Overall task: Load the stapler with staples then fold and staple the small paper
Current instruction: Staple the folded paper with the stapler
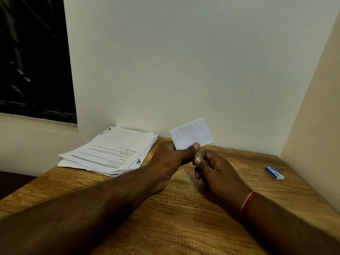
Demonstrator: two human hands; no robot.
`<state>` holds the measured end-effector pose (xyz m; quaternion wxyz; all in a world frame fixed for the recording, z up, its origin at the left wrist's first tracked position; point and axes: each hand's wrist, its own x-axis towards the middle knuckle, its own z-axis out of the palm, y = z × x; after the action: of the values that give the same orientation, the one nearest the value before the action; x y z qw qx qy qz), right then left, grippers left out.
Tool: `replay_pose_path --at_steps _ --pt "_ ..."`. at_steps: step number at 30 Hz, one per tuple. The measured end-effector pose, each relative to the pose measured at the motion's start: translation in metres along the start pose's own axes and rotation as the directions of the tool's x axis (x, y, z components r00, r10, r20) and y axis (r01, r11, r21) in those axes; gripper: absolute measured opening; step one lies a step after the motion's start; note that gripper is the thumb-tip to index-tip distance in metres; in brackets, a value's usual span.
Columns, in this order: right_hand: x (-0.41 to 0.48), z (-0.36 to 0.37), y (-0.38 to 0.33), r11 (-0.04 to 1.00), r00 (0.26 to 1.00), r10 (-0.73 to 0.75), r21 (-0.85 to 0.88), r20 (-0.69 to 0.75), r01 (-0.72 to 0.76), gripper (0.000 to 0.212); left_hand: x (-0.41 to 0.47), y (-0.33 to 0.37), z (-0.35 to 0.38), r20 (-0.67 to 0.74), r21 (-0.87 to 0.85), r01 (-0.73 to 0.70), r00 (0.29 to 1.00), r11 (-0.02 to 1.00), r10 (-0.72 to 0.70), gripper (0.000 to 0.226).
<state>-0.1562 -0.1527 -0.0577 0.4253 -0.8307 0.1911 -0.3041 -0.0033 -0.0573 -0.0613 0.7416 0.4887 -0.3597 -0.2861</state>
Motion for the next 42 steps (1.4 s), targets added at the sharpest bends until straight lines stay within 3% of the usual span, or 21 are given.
replay_pose_path --at_steps 3,10,17,19,22,25,30,33,35,38,40,42 --pt "0.001 -0.004 0.001 0.983 0.995 0.092 0.157 0.03 -0.095 0.036 0.001 0.002 0.0 0.018 -0.019 0.018 1.0 1.0 -0.018 0.035" --pt "0.002 -0.009 0.004 0.913 0.965 0.179 0.332 0.193 -0.236 0.035 0.006 0.007 -0.007 -0.08 0.013 0.013 0.997 1.0 -0.012 0.027" --pt "0.012 -0.02 0.016 0.985 0.98 0.17 0.058 -0.105 -0.165 0.026 0.011 0.007 -0.016 -0.124 -0.062 0.031 0.992 0.998 -0.038 0.024" --pt "0.017 -0.027 0.022 0.977 0.977 0.165 -0.116 -0.132 -0.181 0.023 0.011 0.007 -0.017 -0.111 -0.051 0.035 0.993 0.998 -0.04 0.026" --pt "0.02 -0.037 0.027 0.879 0.983 0.16 -0.439 -0.094 -0.185 0.02 0.01 0.008 -0.016 -0.097 -0.045 0.047 0.994 0.998 -0.051 0.026" --pt "0.024 -0.041 0.032 0.786 0.986 0.154 -0.596 -0.068 -0.164 0.022 0.009 0.009 -0.016 -0.092 -0.036 0.059 0.994 0.998 -0.062 0.027" --pt "0.027 -0.04 0.04 0.759 0.988 0.143 -0.633 -0.066 -0.152 0.03 0.006 0.009 -0.014 -0.082 0.011 0.075 0.994 0.997 -0.074 0.025" --pt "0.025 -0.039 0.035 0.856 0.989 -0.034 -0.514 -0.147 -0.047 0.07 0.005 0.01 -0.013 -0.088 0.031 0.102 0.991 0.994 -0.099 0.03" --pt "0.026 -0.041 0.032 0.873 0.968 -0.189 -0.479 -0.163 0.09 0.08 0.004 0.012 -0.011 -0.088 0.026 0.122 0.989 0.992 -0.12 0.037" --pt "0.025 -0.035 0.032 0.879 0.938 -0.314 -0.418 -0.144 0.23 0.051 0.002 0.013 -0.009 -0.062 -0.001 0.145 0.988 0.989 -0.145 0.045" --pt "0.025 -0.032 0.031 0.926 0.937 -0.288 -0.306 -0.198 0.22 0.021 0.001 0.015 -0.007 -0.016 0.01 0.145 0.989 0.989 -0.145 0.036" --pt "0.023 -0.032 0.027 0.971 0.95 -0.205 -0.167 -0.234 0.169 0.01 -0.002 0.018 -0.005 -0.003 0.051 0.135 0.991 0.99 -0.135 0.039"
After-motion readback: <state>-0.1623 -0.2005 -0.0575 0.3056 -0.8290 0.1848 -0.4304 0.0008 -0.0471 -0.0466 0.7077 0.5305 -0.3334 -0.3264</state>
